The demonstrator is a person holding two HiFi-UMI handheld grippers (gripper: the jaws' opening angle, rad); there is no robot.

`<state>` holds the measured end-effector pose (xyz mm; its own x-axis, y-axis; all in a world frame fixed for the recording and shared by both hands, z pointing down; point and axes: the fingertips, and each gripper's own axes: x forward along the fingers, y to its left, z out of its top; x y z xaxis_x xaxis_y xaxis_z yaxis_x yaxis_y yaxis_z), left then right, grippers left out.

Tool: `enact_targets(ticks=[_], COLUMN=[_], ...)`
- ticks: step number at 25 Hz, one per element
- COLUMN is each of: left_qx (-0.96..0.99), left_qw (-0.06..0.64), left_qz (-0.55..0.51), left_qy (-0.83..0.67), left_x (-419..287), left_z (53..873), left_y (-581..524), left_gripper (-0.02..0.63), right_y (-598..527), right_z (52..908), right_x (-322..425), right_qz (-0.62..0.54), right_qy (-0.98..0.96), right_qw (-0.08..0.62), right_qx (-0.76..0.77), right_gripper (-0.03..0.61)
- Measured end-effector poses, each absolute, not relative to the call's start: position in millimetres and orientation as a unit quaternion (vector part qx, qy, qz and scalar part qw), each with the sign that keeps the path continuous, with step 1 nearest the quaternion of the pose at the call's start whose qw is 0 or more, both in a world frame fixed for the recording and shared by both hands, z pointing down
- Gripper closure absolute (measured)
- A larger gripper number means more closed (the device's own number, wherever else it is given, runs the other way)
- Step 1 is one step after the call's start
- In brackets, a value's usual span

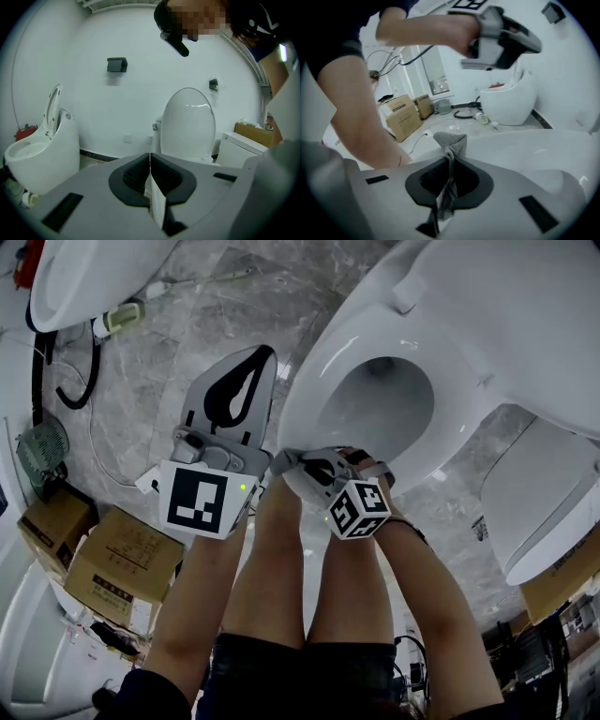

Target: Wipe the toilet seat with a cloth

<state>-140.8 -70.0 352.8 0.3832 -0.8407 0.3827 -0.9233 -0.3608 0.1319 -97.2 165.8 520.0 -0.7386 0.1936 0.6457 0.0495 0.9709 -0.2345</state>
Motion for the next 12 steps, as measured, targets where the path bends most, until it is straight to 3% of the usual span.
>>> enact_targets(ticks=[6, 12], left_qx=[0.819, 0.821], left_qw=[0.162, 0.158], left_qz=[0.133, 0.122], left_qy=[-0.533, -0.535], left_x=[-139.3, -135.1], left_z=[355.5, 346.6], left_y=[-58.4, -59.5], left_gripper=[0.589, 0.589], right_y=[18.1, 53.5], right_z=[530.1, 528.0], right_x=[-76.0, -86.1], right_qz=[0.154, 0.226], right_qy=[-0.909, -0.898], right_qw=[0.348, 0.347], right_qx=[0.17, 0.151], right_gripper=[0.545, 0.544])
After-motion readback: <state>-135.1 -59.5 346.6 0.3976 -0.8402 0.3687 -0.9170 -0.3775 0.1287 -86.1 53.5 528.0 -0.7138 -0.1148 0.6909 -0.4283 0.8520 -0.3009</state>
